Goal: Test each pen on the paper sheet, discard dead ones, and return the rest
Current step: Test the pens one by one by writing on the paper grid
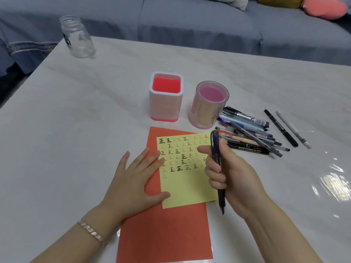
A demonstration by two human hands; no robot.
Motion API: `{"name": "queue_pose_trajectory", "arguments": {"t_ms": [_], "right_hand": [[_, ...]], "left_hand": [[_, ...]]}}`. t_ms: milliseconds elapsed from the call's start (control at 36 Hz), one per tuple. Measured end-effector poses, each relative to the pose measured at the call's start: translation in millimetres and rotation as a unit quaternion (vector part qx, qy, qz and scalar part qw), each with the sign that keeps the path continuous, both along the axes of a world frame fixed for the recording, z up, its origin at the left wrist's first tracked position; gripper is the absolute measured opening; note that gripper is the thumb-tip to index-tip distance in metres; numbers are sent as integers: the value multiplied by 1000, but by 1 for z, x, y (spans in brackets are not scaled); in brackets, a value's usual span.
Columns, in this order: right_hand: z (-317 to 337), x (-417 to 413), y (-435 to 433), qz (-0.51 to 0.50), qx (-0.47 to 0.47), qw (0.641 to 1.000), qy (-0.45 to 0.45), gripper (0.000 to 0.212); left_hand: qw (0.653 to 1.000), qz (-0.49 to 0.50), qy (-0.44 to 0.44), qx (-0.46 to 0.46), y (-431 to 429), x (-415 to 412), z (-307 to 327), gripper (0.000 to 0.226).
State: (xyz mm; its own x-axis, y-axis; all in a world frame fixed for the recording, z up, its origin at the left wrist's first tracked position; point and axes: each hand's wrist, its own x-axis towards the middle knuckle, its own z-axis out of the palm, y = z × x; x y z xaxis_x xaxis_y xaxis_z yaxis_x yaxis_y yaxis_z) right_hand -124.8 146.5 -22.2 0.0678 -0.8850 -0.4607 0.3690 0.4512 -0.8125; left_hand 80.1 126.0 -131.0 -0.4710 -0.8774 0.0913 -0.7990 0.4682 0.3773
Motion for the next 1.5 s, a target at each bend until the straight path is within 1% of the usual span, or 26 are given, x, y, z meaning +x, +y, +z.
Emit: {"name": "queue_pose_trajectory", "arguments": {"t_ms": [83, 111, 167, 250, 278, 333, 361, 389, 417, 444, 500, 556, 611, 667, 722, 778, 833, 889, 972, 1000, 1056, 1111, 1194, 1278, 1417, 1500], "right_hand": [[-4, -4, 0, 3, -3, 1000, 31, 37], [-5, -5, 0, 9, -5, 998, 64, 33], [-7, -8, 2, 34, -21, 986, 165, 28], [-8, -8, 5, 68, -62, 954, 287, 27], [-8, -6, 6, 72, -76, 945, 308, 28], [-7, -1, 7, 69, -92, 941, 318, 24], [-7, 1, 7, 62, -91, 944, 311, 23], [-8, 3, 7, 50, -87, 948, 301, 24], [-9, 4, 6, 36, -82, 953, 289, 24], [-9, 5, 6, 25, -78, 958, 277, 25], [-7, 6, 5, 6, -73, 965, 252, 27], [-4, 5, 5, -4, -64, 971, 229, 28], [-1, 4, 5, -1, -53, 977, 205, 29], [2, 4, 6, 15, -43, 982, 184, 28], [3, 3, 6, 35, -27, 986, 161, 28], [4, 1, 6, 54, -7, 989, 139, 37], [5, -1, 6, 72, 1, 990, 119, 31], [7, 0, 7, 85, 3, 992, 94, 25], [10, 0, 7, 95, 31, 994, 40, 28], [12, -1, 7, 101, 42, 994, 23, 27], [15, -3, 6, 110, 51, 993, 6, 23], [16, -3, 7, 112, 47, 992, 18, 27], [16, 2, 10, 114, 34, 989, 90, 35], [16, 5, 11, 108, 17, 986, 130, 39], [16, 10, 10, 92, -18, 986, 141, 33], [12, 13, 12, 78, -43, 981, 173, 35]], "left_hand": [[1000, 2, 0, 7, 0, 1, 0, 81], [1000, 1, -3, 9, 1, 1, 0, 81], [1000, 0, 4, 14, 1, 2, 1, 80], [997, 23, 67, 14, 0, 1, 9, 77], [995, 31, 92, 6, -1, -2, 14, 74], [986, 52, 160, 11, -1, -14, 33, 64], [973, 70, 214, 51, -1, -22, 47, 53], [948, 84, 285, 113, -1, -32, 61, 38], [914, 92, 353, 178, -2, -40, 71, 22], [880, 90, 407, 228, -2, -47, 80, 16], [851, 82, 457, 246, -3, -55, 87, 25], [830, 82, 490, 256, -3, -57, 91, 27], [818, 81, 504, 263, -3, -59, 92, 26], [816, 77, 510, 261, -2, -61, 93, 19], [815, 67, 514, 258, -2, -61, 94, 21], [815, 53, 519, 254, 0, -60, 95, 19], [812, 43, 528, 244, 1, -59, 98, 16], [800, 47, 547, 241, 1, -61, 102, 21], [772, 62, 577, 259, -2, -65, 109, 14], [769, 65, 577, 268, -2, -67, 111, 18], [775, 66, 562, 282, -3, -68, 114, 23], [775, 73, 545, 311, -4, -68, 115, 26], [760, 91, 532, 362, -6, -69, 116, 31], [726, 98, 540, 414, -6, -70, 118, 32], [666, 109, 566, 473, -7, -68, 116, 18], [658, 119, 571, 477, -7, -66, 112, 19]]}}
